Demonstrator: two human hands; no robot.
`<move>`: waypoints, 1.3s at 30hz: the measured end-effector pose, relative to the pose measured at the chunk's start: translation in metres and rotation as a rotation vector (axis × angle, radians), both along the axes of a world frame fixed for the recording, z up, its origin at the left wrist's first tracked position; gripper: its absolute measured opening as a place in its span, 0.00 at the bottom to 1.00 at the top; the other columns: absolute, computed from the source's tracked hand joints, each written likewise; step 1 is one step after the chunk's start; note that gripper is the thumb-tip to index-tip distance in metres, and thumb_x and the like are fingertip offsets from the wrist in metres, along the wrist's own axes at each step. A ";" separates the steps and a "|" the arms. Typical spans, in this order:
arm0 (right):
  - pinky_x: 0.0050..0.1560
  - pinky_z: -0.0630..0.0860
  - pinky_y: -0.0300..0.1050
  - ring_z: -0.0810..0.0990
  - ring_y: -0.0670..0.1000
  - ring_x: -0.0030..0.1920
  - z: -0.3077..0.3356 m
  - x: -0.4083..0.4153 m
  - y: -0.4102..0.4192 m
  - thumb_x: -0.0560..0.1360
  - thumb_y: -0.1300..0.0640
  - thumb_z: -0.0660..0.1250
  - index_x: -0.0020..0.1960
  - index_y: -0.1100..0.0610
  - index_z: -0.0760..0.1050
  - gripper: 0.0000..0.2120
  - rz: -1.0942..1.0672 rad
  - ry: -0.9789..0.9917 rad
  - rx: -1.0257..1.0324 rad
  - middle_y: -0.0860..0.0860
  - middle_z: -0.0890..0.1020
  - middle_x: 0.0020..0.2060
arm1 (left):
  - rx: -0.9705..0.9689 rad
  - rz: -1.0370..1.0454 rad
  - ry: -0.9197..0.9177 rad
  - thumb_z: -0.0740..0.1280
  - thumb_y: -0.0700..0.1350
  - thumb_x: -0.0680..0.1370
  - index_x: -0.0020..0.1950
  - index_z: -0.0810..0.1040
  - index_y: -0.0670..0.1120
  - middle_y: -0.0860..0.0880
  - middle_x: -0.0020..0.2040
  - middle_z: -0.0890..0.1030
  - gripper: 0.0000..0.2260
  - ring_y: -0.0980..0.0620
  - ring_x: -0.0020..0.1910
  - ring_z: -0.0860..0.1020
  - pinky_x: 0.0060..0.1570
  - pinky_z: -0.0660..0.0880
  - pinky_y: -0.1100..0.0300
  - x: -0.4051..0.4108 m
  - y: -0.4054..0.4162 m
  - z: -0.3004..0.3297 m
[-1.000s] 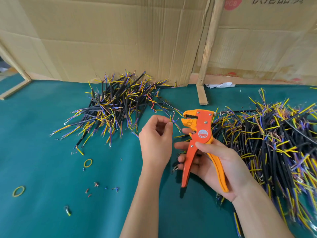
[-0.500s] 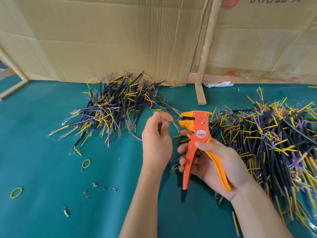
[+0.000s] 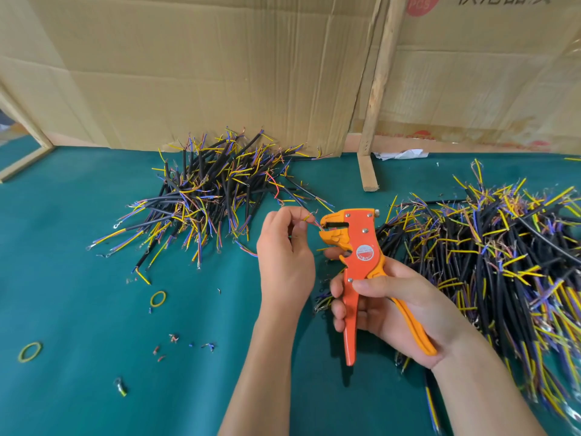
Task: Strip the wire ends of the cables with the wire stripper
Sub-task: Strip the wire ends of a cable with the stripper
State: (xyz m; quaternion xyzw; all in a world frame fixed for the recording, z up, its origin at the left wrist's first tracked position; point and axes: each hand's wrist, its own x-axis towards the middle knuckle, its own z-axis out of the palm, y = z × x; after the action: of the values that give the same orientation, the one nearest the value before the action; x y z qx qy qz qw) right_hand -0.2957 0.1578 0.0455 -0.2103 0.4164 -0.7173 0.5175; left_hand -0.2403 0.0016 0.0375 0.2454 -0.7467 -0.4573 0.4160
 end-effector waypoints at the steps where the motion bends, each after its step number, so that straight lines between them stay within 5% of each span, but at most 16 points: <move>1: 0.44 0.80 0.57 0.79 0.62 0.40 0.000 0.000 0.000 0.70 0.63 0.73 0.69 0.62 0.76 0.27 0.004 0.002 -0.004 0.64 0.79 0.45 | -0.003 0.001 0.000 0.62 0.32 0.80 0.45 0.74 0.55 0.50 0.48 0.79 0.16 0.61 0.46 0.74 0.46 0.68 0.70 0.000 0.000 0.000; 6: 0.42 0.79 0.57 0.78 0.61 0.39 0.001 0.001 0.001 0.71 0.64 0.74 0.68 0.63 0.76 0.26 0.002 0.000 -0.011 0.61 0.77 0.42 | -0.035 0.004 -0.003 0.62 0.32 0.80 0.45 0.76 0.52 0.50 0.47 0.78 0.14 0.63 0.44 0.73 0.45 0.67 0.71 0.001 -0.002 -0.003; 12: 0.34 0.74 0.52 0.72 0.56 0.32 0.002 0.006 -0.007 0.70 0.48 0.80 0.65 0.65 0.75 0.32 -0.008 -0.073 -0.002 0.58 0.72 0.36 | -0.091 0.035 -0.043 0.64 0.33 0.79 0.46 0.79 0.49 0.53 0.44 0.76 0.11 0.65 0.43 0.73 0.44 0.67 0.71 0.000 -0.003 -0.004; 19: 0.26 0.69 0.45 0.68 0.52 0.26 -0.001 0.009 -0.013 0.74 0.55 0.76 0.61 0.64 0.78 0.20 -0.119 -0.066 0.045 0.54 0.69 0.32 | -0.088 0.049 -0.035 0.65 0.33 0.79 0.46 0.79 0.50 0.53 0.45 0.78 0.12 0.61 0.45 0.75 0.44 0.68 0.70 0.002 -0.004 -0.004; 23: 0.20 0.64 0.38 0.63 0.47 0.21 -0.003 0.008 -0.018 0.74 0.53 0.72 0.64 0.64 0.78 0.22 -0.261 -0.057 0.034 0.51 0.65 0.28 | -0.044 0.033 -0.032 0.66 0.35 0.79 0.47 0.80 0.49 0.52 0.44 0.80 0.09 0.58 0.43 0.77 0.45 0.71 0.65 0.000 -0.001 -0.004; 29: 0.30 0.74 0.47 0.73 0.53 0.30 -0.002 0.004 -0.013 0.74 0.60 0.72 0.65 0.69 0.76 0.22 -0.299 -0.171 -0.101 0.57 0.75 0.35 | 0.011 0.052 -0.019 0.67 0.37 0.79 0.48 0.80 0.48 0.51 0.43 0.82 0.07 0.52 0.42 0.78 0.46 0.74 0.58 0.000 -0.002 -0.004; 39: 0.40 0.80 0.56 0.80 0.60 0.37 -0.001 0.008 -0.014 0.70 0.62 0.73 0.62 0.66 0.80 0.21 -0.148 -0.046 0.028 0.65 0.80 0.43 | 0.096 0.017 -0.030 0.64 0.39 0.81 0.47 0.77 0.46 0.54 0.37 0.79 0.05 0.58 0.33 0.72 0.37 0.69 0.66 0.004 -0.004 0.000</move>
State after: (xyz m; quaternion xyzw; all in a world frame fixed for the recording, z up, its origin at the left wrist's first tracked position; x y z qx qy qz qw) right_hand -0.2873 0.1443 0.0442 -0.1551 0.4290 -0.7522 0.4755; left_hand -0.2361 -0.0021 0.0374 0.2783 -0.7279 -0.4855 0.3963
